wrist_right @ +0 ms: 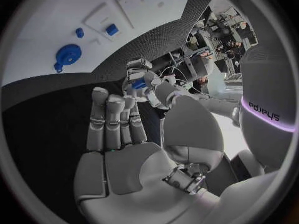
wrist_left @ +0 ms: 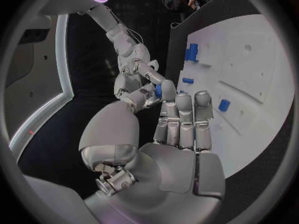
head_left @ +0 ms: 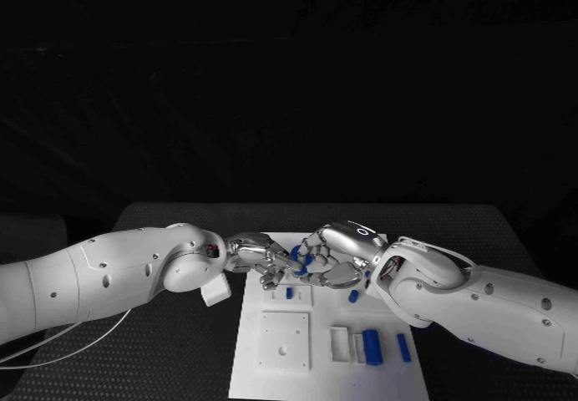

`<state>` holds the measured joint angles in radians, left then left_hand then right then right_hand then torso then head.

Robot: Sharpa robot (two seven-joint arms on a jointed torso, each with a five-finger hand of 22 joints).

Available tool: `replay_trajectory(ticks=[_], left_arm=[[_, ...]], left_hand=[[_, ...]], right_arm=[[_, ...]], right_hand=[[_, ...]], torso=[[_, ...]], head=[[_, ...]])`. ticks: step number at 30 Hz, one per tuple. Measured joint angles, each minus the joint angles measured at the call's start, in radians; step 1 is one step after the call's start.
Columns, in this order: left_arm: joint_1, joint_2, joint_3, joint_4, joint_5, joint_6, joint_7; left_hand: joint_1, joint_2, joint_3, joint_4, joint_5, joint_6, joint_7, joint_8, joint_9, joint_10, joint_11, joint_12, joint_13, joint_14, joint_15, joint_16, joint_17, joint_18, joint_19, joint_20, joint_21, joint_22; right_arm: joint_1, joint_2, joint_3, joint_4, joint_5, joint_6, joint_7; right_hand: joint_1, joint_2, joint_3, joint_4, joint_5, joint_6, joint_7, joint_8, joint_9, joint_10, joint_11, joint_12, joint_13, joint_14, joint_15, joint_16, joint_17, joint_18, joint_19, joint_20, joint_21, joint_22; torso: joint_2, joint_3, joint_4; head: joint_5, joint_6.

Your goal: Assemble the parts on the task board

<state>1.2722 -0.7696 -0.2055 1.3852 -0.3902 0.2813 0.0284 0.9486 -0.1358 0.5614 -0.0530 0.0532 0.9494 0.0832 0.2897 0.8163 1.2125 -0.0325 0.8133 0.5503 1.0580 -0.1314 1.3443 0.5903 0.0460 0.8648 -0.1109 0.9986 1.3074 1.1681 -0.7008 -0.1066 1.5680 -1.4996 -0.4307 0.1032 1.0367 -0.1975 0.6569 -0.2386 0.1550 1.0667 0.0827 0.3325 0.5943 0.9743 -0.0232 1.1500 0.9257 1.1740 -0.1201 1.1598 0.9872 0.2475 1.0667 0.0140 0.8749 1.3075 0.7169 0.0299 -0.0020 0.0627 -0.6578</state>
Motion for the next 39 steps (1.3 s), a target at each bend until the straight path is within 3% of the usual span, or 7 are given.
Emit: replay_trajectory(ticks=[24, 39], left_arm=[[0.000, 0.000, 0.000, 0.001, 0.003, -0.019, -0.015], [0.000, 0.002, 0.000, 0.001, 0.010, -0.048, -0.023]], left_hand=[[0.016, 0.016, 0.004, 0.001, 0.000, 0.012, 0.000, 0.000, -0.003, 0.000, 0.000, 0.000, 0.000, 0.001, 0.002, 0.000, -0.001, 0.000, 0.000, 0.000, 0.000, 0.001], [-0.025, 0.015, -0.008, 0.047, 0.000, 0.006, 0.006, -0.008, -0.013, -0.004, 0.004, 0.000, 0.000, -0.002, 0.005, 0.000, -0.002, 0.000, 0.000, 0.000, -0.004, 0.000]], right_arm=[[-0.001, -0.002, 0.000, 0.006, -0.014, -0.014, -0.028], [-0.001, 0.000, 0.000, 0.011, -0.023, -0.015, -0.056]], right_hand=[[-0.014, -0.006, 0.000, 0.006, 0.004, 0.003, -0.004, 0.000, -0.002, 0.007, 0.000, 0.000, -0.003, 0.007, -0.001, 0.000, -0.001, 0.000, 0.010, -0.003, 0.000, 0.000], [-0.019, -0.003, 0.000, 0.011, 0.008, 0.006, -0.001, -0.002, -0.001, 0.007, 0.000, 0.000, -0.005, 0.009, 0.001, 0.000, -0.002, -0.001, 0.010, -0.003, 0.000, 0.000]], torso=[[0.000, 0.0000, -0.0001], [0.000, -0.0002, 0.0000]], head=[[-0.001, 0.000], [-0.001, 0.003]])
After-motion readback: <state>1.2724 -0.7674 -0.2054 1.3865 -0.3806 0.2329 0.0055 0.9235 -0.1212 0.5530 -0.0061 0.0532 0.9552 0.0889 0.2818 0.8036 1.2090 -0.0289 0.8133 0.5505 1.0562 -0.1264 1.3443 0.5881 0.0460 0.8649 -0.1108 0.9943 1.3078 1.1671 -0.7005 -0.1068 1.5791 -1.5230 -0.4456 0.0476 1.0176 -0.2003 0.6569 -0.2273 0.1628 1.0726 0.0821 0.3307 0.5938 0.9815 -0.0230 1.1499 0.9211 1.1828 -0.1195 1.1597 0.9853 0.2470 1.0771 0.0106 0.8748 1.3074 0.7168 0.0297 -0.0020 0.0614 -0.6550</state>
